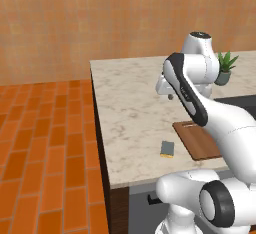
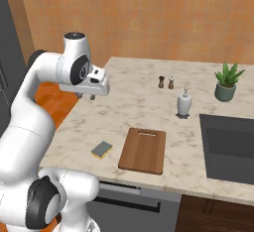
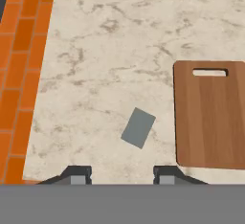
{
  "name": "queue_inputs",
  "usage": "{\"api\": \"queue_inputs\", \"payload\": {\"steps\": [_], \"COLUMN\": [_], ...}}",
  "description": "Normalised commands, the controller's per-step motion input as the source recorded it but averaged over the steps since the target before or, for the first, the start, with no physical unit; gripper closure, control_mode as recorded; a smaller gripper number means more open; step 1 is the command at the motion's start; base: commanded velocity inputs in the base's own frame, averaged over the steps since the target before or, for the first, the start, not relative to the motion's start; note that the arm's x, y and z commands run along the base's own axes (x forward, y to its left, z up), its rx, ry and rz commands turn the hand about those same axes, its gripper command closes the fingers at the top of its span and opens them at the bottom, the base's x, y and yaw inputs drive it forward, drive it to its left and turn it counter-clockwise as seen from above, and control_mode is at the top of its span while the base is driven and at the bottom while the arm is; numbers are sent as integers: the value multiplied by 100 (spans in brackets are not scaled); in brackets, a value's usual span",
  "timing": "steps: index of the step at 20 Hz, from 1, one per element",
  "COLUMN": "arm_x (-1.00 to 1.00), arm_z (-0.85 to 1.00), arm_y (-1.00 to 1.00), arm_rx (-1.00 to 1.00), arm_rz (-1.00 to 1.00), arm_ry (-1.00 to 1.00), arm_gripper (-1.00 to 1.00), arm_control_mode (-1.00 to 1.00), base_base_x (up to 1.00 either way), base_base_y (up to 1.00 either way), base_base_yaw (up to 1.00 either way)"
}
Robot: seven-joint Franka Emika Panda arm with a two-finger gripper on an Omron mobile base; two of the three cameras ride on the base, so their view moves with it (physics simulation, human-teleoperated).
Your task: Pick up the sponge from the counter and clean the cutting board by briefly scrubbing or pressing down on the cutting board. Once finished, release the sponge.
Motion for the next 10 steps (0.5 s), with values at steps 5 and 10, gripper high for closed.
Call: {"api": "queue_inputs", "payload": {"steps": [5, 10], "arm_x": [-24, -40], "arm_z": [-50, -100], "arm_y": [0, 0], "arm_rx": [0, 0], "arm_rz": [-10, -23], "arm_ry": [0, 0], "arm_gripper": [-100, -100], "arm_control_mode": [-100, -100], "base_base_x": [0, 0], "base_base_y": [0, 0], "base_base_yaw": [0, 0]}}
